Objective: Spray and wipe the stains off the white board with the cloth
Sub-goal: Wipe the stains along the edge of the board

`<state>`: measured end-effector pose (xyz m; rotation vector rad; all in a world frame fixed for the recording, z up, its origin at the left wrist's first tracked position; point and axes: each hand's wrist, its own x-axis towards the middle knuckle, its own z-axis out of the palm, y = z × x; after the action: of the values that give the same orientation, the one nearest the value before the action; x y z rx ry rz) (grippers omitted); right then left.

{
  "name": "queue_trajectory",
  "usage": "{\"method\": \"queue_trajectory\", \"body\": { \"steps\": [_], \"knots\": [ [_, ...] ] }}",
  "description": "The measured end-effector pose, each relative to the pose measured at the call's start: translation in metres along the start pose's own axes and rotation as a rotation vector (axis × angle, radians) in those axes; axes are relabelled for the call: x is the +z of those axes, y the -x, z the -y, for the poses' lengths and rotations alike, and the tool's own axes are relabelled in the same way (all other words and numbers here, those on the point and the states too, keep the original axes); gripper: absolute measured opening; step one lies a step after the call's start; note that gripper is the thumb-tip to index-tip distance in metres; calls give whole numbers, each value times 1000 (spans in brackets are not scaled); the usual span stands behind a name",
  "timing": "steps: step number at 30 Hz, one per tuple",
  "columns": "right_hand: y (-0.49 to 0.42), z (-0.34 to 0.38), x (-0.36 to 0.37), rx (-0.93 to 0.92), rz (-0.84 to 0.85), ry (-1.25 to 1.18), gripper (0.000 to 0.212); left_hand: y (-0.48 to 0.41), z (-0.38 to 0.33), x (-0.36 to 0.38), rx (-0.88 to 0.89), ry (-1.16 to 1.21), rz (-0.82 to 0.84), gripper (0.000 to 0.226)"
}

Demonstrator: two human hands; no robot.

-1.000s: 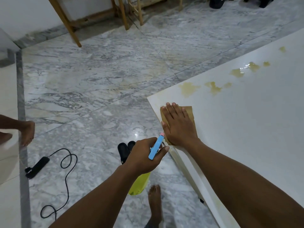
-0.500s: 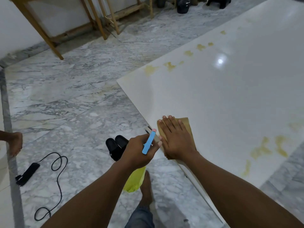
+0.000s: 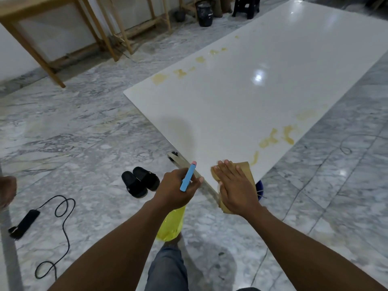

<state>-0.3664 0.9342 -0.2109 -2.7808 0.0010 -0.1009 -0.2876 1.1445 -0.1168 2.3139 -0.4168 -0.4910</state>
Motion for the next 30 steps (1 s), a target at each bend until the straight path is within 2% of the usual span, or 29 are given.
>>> {"method": "queue_trajectory", "body": {
  "steps": [5,7,10,12,14,16,17,20,22,25,30],
  "knots": [
    [59,-18,-5,51,-163,-134,51,26,-9,8,37,-6,-14,40],
    [76,-9,-20,186,-243,-329,44,37,-11,9,41,7,-10,44],
    [75,17,-59,636,-401,-736,38,51,-13,4,29,26,0,49],
    [60,15,-80,933,-481,-1157,31,54,-17,-6,14,32,12,51],
    [44,15,-105,977,-401,-1779,19,54,-20,-18,8,24,41,48],
    [29,26,-125,964,-325,-2052,27,50,-21,-33,5,17,74,39],
    [22,35,-130,964,-313,-2112,27,48,-21,-40,10,18,89,37],
    [-8,61,-125,939,-229,-2219,51,37,-17,-61,53,-9,129,39],
    [-35,80,-114,947,-110,-2207,66,24,-10,-77,84,-56,154,40],
    [-91,111,-109,1005,69,-2104,48,-3,8,-104,84,-64,205,41],
    [-203,150,-101,1029,306,-1861,47,-63,48,-150,68,-125,150,48]
  ]
}}
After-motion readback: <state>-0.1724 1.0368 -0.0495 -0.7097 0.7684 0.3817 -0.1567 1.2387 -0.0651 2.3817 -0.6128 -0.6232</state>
